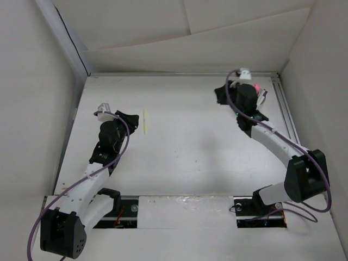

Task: Sort the stationery into containers
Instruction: Pick up the pen from the center of the board.

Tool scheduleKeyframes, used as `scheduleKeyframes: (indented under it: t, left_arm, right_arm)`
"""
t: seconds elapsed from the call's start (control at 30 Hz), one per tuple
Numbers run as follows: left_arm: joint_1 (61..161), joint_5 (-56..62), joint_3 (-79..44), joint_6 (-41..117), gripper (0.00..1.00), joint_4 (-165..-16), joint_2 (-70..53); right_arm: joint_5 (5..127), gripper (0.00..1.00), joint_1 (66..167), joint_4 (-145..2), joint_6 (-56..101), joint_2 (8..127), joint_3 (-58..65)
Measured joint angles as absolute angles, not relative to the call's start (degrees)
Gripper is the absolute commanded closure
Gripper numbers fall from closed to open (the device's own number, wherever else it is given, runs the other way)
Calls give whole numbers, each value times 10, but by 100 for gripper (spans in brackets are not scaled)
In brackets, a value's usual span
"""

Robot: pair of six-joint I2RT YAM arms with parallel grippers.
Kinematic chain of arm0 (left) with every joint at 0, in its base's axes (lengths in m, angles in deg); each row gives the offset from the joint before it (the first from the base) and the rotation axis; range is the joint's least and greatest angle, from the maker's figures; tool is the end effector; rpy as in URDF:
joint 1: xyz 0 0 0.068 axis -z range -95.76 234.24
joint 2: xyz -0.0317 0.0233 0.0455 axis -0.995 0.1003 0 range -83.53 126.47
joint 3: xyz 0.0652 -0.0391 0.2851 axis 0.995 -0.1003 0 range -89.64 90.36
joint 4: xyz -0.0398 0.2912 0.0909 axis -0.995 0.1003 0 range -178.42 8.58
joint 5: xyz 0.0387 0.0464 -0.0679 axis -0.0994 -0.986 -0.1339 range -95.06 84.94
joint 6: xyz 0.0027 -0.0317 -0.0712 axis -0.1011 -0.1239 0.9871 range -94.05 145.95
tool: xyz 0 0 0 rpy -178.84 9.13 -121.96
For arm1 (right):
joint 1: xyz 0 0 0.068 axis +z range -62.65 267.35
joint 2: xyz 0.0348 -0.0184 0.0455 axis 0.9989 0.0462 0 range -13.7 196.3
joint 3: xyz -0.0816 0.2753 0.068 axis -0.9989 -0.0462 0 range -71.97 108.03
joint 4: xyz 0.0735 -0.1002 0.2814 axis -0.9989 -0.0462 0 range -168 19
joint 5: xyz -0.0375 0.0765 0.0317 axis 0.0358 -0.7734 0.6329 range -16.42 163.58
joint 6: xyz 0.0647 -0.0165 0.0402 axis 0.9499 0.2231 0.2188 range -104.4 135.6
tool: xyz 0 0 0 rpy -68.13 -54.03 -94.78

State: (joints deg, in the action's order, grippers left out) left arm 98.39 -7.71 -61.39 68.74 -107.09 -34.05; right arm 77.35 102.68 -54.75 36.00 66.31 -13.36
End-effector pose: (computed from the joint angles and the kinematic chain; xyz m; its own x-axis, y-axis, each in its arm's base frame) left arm 0.2621 -0.0628 0.2748 -0.1671 -0.6576 -0.7346 0.1170 0.7266 -0.6771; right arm 0.3922 0.1030 0.3321 -0.1511 0.3192 -0.9355 -0.1579 0.9265 0.3416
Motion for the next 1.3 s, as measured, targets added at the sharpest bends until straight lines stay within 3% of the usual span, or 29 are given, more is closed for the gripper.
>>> scheduleKeyframes:
  t: [0.2,0.43,0.63,0.77,0.9,1.03,1.3]
  left_arm:
    - [984,-133,-587,709,81,-1023,-292]
    - [984,-203,-540,753,82,-963,-214]
    - [972,-248,-488,798,76,-899,-142]
    - [888,-215,-463,812,80,-890,-94]
    - [815,-198,-463,822,76,-874,-72]
    - [812,-208,-461,829,68,-859,-73]
    - [799,-231,-406,829,67,-826,-14]
  right_arm:
    - [701,98,1183,-568,334,686,-165]
    - [650,78,1249,-590,296,734,-161]
    - [594,73,1266,-645,267,815,-127]
    - [571,72,1263,-667,258,832,-119]
    - [562,69,1257,-672,256,833,-117]
    - [560,68,1253,-672,256,833,-117]
    - [556,68,1252,-676,257,832,-117]
